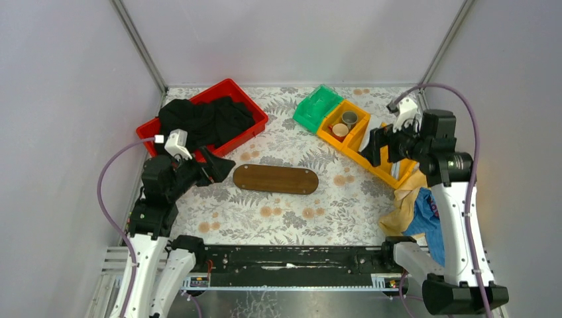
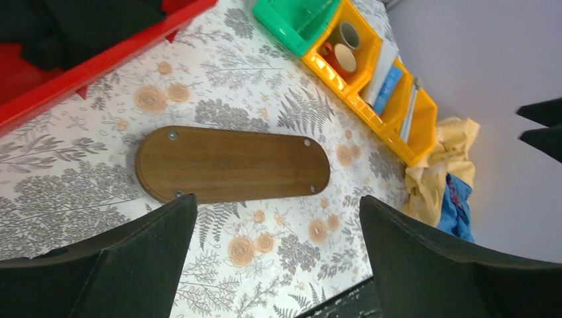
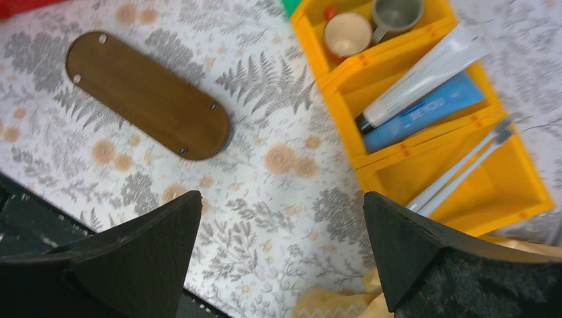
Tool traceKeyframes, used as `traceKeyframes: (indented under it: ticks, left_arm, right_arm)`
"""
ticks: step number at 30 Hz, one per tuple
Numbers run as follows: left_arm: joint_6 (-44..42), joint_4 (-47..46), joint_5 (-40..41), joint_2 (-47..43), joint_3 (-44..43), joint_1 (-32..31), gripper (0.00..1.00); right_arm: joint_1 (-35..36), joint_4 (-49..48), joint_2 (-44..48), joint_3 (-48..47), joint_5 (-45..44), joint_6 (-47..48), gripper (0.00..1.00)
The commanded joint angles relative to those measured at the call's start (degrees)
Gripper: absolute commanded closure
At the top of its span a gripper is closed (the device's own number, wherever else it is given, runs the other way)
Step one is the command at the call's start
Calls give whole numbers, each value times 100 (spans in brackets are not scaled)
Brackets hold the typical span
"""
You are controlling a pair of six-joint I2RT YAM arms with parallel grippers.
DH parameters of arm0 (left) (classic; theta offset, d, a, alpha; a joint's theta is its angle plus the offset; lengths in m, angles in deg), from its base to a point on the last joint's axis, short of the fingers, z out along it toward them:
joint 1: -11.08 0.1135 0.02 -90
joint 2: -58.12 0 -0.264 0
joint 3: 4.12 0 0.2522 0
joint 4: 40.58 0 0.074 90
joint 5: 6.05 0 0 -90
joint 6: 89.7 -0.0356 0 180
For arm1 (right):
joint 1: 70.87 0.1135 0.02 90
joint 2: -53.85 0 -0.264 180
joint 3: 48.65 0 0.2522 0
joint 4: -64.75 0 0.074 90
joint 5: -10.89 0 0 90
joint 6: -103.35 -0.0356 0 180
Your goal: Prepare toiletry sets of a toothbrush and toothpaste on the tray
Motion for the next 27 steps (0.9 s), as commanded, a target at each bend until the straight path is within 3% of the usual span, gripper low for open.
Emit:
traceKeyframes:
  ticks: [1,12,19,27]
  left_arm:
    - [-43,-307,-829,-434,204,78,0]
    - [-345,-686,-1229,-752,624,115,0]
    - [385,-1869,-1913,-562,1292,128,0]
    - [438,-2173,-2114,-247,1510,113,0]
  right_arm:
    - [-75,-426,522,658,676,70,1]
    - [-109,-953,261,1150,1394,367,1]
    - [-121,-1753,-214,1480,1131,121,1]
    - [-173,-2247,-1091,1264,461,-186,1]
